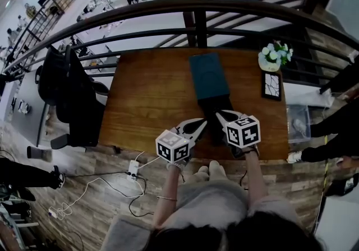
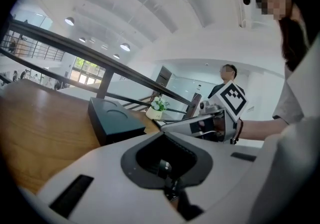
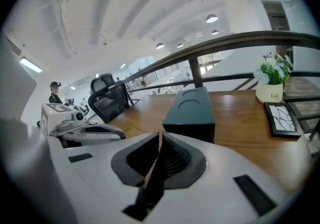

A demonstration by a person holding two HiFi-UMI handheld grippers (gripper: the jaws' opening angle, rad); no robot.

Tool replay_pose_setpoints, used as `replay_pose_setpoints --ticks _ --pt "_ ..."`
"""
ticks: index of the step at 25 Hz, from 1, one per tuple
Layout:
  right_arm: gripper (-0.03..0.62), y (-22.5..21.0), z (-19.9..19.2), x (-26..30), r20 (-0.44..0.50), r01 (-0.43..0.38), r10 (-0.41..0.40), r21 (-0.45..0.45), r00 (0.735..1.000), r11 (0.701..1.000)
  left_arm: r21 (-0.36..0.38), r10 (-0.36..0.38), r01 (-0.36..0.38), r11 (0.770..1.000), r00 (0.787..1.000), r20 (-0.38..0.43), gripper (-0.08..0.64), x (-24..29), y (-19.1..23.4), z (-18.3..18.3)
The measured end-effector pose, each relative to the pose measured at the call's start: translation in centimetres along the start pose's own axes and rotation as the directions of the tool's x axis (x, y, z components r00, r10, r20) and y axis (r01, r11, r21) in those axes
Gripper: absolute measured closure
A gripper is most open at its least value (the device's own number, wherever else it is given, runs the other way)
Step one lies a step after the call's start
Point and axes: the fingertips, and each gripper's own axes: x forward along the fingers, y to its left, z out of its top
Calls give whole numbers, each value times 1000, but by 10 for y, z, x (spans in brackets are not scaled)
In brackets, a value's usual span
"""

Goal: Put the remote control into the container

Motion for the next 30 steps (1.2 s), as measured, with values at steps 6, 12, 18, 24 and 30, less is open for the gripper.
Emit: replay_pose_setpoints --ticks 6,12,18,24,30 --pt "558 18 24 -29 159 -71 71 -8 985 997 43 -30 28 999 999 46 557 -10 -23 10" --pt "561 33 36 -49 232 -107 123 -79 965 991 78 -43 37 996 996 79 557 -14 -37 23" --pt "561 41 42 -60 269 -134 162 -121 949 984 120 -47 34 992 993 107 556 -16 -44 36" --pt "563 51 58 -77 322 -155 206 -177 924 972 176 -64 36 984 986 156 557 -20 -59 58" --pt "563 57 72 -86 353 -151 226 -229 908 962 214 -83 43 976 979 185 557 -22 -67 72"
